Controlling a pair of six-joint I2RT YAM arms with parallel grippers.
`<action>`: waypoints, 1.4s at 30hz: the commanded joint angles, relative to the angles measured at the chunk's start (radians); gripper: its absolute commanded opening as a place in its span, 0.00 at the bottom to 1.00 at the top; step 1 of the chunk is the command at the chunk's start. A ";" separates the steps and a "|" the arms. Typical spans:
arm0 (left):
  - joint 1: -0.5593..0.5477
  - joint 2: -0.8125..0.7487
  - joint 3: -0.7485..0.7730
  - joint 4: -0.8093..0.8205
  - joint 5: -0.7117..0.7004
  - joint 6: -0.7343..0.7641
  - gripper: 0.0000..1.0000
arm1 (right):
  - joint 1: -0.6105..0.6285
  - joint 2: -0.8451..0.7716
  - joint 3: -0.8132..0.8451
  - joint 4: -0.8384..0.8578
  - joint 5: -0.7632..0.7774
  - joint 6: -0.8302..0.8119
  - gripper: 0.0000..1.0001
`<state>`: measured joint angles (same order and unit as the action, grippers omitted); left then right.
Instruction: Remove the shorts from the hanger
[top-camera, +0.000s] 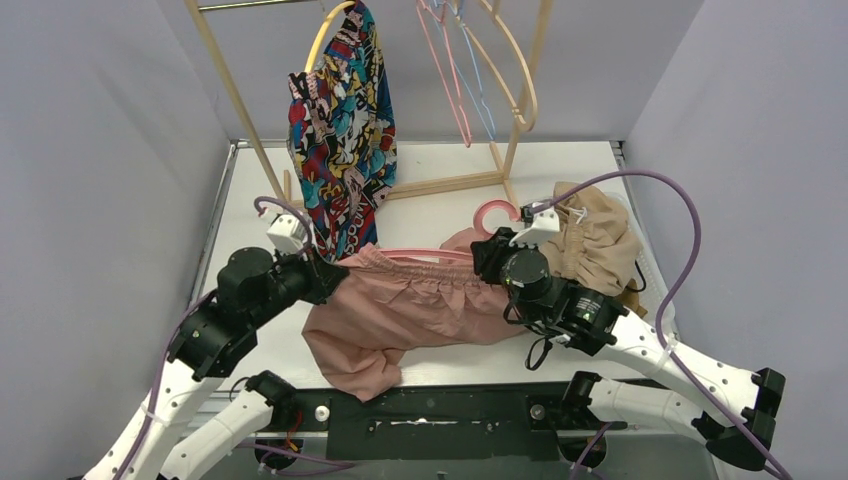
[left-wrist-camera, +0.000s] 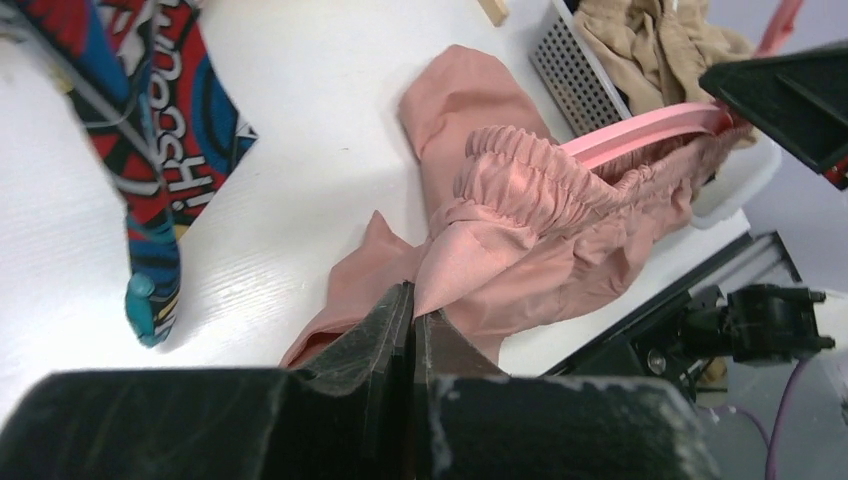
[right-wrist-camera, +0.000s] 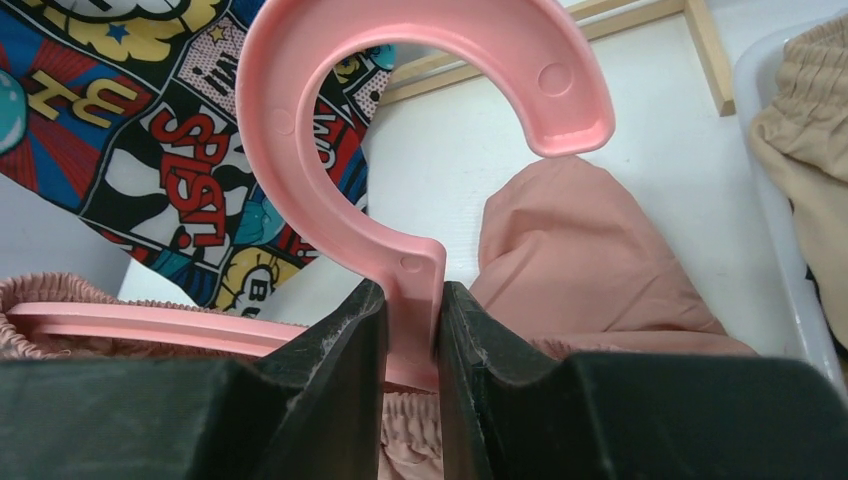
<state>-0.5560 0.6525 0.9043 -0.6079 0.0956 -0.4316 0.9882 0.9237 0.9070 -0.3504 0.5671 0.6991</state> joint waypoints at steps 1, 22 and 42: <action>0.001 -0.080 0.016 -0.056 -0.188 -0.089 0.00 | -0.019 -0.044 -0.021 0.067 0.098 0.089 0.00; 0.002 -0.013 -0.035 0.005 0.031 -0.059 0.01 | -0.022 -0.015 -0.011 0.077 0.036 0.111 0.00; 0.002 0.000 -0.063 0.091 -0.019 -0.080 0.53 | -0.022 0.008 -0.008 0.074 0.001 0.119 0.00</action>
<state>-0.5556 0.6350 0.8520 -0.6083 0.0818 -0.5117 0.9737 0.9443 0.8822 -0.3237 0.5526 0.8017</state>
